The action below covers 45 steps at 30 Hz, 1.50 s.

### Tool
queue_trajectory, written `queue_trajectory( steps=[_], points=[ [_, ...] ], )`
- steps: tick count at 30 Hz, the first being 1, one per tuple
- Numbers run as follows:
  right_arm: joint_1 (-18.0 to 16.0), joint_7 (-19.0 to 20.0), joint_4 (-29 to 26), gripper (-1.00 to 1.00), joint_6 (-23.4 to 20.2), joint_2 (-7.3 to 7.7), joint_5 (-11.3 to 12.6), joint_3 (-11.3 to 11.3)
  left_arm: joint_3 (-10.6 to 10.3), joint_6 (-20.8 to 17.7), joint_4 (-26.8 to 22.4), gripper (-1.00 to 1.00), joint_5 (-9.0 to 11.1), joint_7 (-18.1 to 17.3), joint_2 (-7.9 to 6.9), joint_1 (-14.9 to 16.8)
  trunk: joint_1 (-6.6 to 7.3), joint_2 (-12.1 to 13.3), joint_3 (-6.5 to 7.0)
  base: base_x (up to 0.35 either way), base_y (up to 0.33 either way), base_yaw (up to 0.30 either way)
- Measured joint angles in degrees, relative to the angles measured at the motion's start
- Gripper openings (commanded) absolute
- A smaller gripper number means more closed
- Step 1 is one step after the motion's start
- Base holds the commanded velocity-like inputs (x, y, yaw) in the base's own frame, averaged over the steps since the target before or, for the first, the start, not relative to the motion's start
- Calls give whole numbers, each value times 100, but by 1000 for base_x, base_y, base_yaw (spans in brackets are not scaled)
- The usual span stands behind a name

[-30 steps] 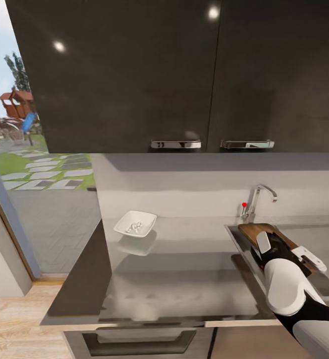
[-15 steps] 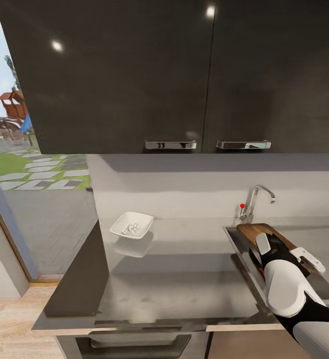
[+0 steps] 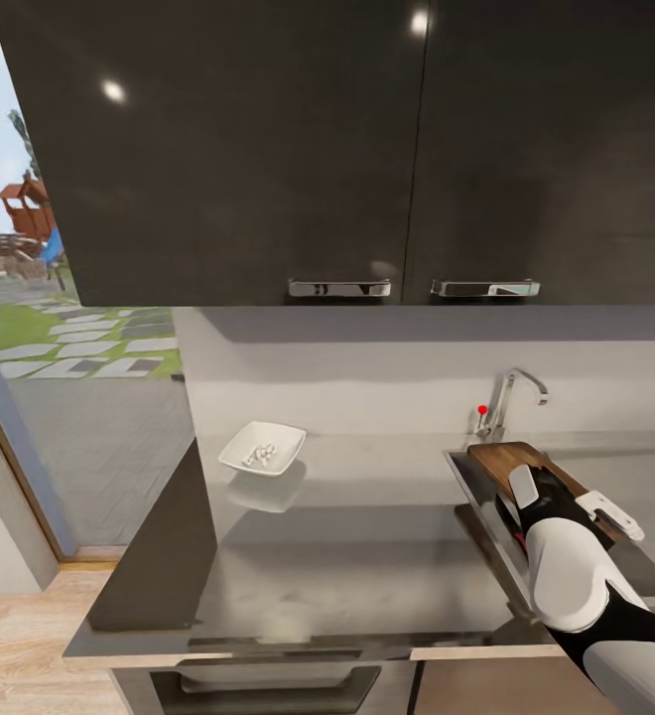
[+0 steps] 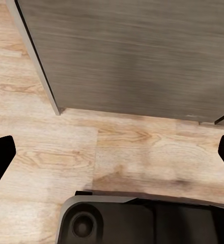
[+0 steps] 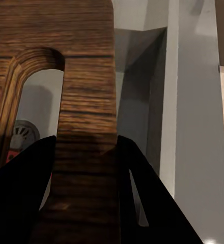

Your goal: In the kitchen, take the Vidalia onion out of the sink, dice it on the chopping board with the paring knife, put the diced onion into the bowl on the countertop, then place both the paring knife and the chopping board into the sink.

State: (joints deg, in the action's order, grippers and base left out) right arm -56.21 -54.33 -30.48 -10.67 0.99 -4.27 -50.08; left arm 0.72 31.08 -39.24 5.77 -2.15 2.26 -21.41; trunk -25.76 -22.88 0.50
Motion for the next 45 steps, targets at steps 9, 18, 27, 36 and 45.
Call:
queue_trajectory(
  steps=[9, 18, 27, 36, 45],
  points=[
    [1, -1, 0, -100, 12, 0, -1, 0, 0, -1, 0, 100, -1, 0, 0, 0, 0, 1, -65, 0, 0, 0],
    [4, 2, 8, -100, 156, 0, 1, 8, 0, 9, -6, 100, -3, 0, 0, -2, 2, 7, -139, 32, -20, 0],
    [12, 2, 10, -100, 158, 0, 5, -2, 0, 8, 2, 100, -3, 0, 0, -2, 3, 10, -218, 178, -129, 0],
    [21, 3, 10, -100, 158, 0, 0, 3, 0, 6, 2, 100, -2, 0, 0, -3, 2, 10, -300, 22, -14, 0],
    [131, -1, 14, -100, 155, 0, 25, -10, 0, 7, 4, 100, 1, 0, 0, -2, 1, 11, -383, 0, 0, 0]
  ],
)
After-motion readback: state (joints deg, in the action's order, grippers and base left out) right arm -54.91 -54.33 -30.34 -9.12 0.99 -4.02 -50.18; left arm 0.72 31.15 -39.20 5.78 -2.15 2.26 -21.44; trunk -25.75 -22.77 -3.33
